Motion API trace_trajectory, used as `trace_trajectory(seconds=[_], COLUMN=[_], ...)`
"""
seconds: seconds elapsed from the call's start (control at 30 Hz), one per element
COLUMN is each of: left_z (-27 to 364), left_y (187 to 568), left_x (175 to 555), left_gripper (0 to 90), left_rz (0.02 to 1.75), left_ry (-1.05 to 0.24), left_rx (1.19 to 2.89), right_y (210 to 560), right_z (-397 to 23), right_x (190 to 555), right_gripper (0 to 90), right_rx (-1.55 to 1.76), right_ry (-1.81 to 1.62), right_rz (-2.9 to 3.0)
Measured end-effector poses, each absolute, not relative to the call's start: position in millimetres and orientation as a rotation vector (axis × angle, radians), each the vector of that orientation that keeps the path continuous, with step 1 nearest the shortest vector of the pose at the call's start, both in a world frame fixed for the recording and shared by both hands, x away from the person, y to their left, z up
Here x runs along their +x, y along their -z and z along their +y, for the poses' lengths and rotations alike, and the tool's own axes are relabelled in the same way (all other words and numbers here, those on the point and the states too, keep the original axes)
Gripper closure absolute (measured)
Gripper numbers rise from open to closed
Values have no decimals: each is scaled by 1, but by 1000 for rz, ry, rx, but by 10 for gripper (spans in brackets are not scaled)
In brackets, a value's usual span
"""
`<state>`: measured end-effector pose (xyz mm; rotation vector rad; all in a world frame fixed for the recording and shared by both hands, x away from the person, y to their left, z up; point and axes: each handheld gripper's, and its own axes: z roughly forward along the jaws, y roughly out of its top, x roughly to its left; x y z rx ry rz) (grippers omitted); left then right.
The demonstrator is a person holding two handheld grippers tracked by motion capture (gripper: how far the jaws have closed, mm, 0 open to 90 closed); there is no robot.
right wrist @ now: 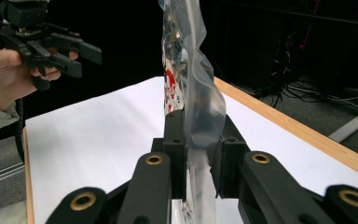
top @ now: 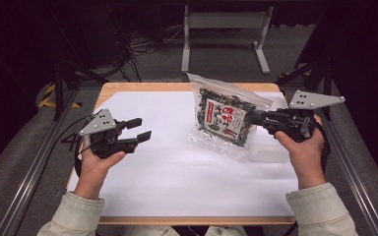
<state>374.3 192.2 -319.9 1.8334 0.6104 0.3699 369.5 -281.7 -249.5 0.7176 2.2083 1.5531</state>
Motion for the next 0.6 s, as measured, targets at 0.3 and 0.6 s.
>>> trace_trajectory(seconds=[0.3,0.6], left_z=[202,206], left_y=[342,357], left_x=[380,386], left_gripper=[420,402], left_rz=[646,689], left_ry=[-345,-353], left_rx=[1815,1825], right_y=[241,232], right_z=[-297,-317], right_x=[375,384], right_gripper=[784,784], right_rx=[774,853], right_ry=[-1522,-1492], right_rz=[2186,2156])
